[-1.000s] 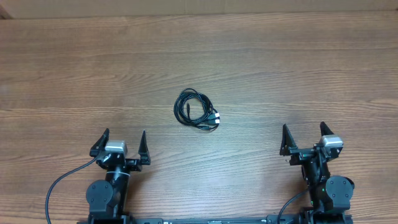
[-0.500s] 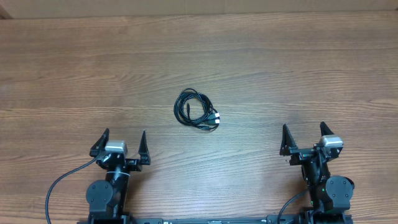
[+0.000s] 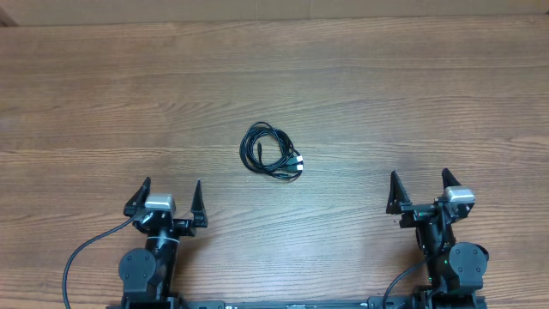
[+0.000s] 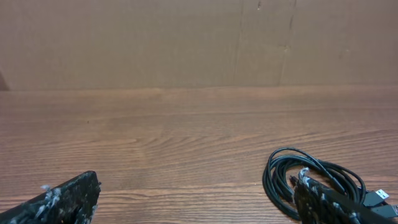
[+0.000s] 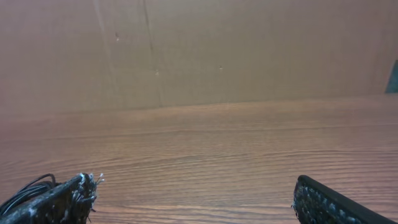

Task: Untangle cables

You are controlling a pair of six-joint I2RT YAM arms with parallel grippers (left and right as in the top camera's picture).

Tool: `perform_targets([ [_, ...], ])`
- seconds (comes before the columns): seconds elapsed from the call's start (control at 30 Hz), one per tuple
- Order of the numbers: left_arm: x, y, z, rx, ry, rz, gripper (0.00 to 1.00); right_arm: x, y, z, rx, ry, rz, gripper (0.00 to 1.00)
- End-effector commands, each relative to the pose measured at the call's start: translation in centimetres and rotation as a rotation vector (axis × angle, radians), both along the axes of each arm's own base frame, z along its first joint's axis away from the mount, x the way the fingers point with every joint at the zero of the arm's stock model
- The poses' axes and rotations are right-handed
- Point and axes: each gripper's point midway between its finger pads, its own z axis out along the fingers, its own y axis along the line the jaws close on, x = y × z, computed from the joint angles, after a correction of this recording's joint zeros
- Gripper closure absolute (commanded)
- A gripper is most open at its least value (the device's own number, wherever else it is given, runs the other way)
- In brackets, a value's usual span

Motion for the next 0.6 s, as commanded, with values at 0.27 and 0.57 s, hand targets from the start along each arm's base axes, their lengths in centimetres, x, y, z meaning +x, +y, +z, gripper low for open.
perform_targets([
  [0.27,0.0,-0.1,0.0,0.021,-0.005,-0.013,0.0,-0.3,-0.2,2.3,0.011,-0.049,-0.014,0.0],
  [0.57,0.0,-0.1,0.0,0.021,-0.005,-0.013,0.0,-0.4,-0.9,-0.7,0.007,0.071,-0.053,0.0],
])
